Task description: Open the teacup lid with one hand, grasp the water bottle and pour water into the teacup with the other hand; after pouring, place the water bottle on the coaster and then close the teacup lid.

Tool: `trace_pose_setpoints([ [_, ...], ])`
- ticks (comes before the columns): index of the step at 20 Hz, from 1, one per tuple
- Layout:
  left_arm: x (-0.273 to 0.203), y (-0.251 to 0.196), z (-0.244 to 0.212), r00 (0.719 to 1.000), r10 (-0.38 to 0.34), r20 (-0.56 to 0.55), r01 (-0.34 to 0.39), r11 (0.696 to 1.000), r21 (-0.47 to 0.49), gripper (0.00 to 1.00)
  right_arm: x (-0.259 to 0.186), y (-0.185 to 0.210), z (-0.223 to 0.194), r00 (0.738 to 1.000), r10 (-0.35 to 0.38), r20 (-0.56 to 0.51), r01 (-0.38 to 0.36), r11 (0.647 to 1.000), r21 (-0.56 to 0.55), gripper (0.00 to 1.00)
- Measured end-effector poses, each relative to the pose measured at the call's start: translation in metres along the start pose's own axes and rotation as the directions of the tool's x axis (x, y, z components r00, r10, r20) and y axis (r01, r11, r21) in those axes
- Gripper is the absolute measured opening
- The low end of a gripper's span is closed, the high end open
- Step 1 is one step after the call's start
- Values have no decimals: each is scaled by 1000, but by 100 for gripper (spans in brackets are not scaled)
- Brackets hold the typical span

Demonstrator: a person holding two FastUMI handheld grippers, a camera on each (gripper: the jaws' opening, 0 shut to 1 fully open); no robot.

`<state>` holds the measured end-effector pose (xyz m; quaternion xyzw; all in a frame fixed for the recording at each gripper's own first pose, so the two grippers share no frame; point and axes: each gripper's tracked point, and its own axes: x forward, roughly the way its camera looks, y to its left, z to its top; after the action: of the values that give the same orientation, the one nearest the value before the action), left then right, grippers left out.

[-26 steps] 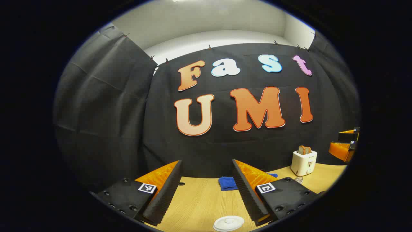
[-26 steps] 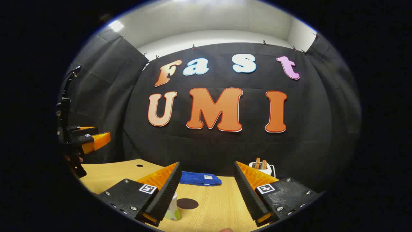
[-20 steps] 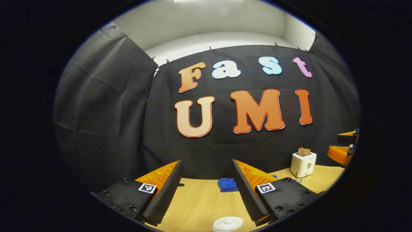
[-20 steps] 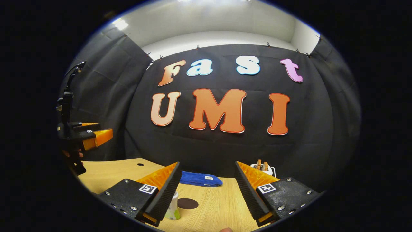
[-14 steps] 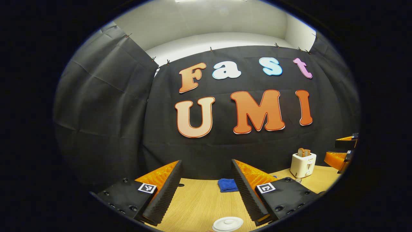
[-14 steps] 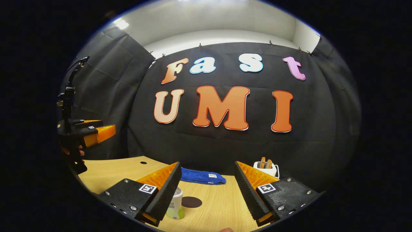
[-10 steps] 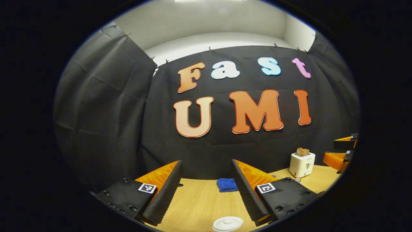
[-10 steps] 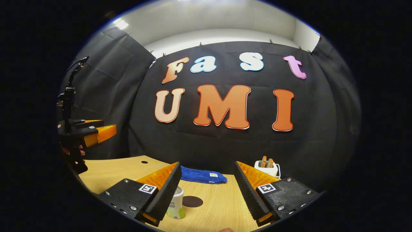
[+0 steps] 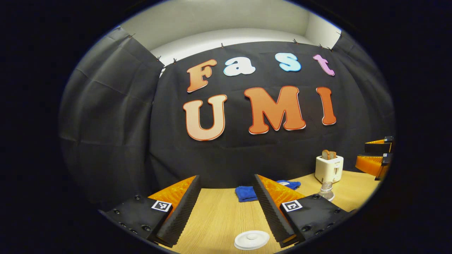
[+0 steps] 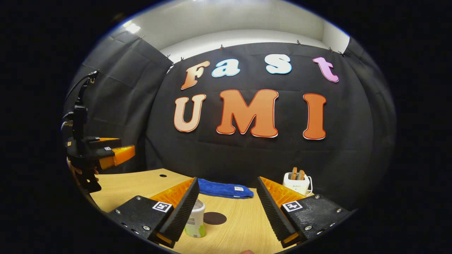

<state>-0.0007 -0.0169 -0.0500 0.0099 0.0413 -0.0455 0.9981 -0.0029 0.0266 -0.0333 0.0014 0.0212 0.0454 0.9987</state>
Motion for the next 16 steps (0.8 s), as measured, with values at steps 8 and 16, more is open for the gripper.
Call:
trace_pose_setpoints([
  [8, -6, -38, -65, 985, -134, -111, 135, 991, 3, 97, -1, 6, -29, 998, 28, -47, -28, 1000, 3, 98],
  [16, -9, -63, -133, 945, -205, -254, 211, 977, -2, 82, 0, 14, -40, 997, 58, -49, -58, 998, -11, 98],
])
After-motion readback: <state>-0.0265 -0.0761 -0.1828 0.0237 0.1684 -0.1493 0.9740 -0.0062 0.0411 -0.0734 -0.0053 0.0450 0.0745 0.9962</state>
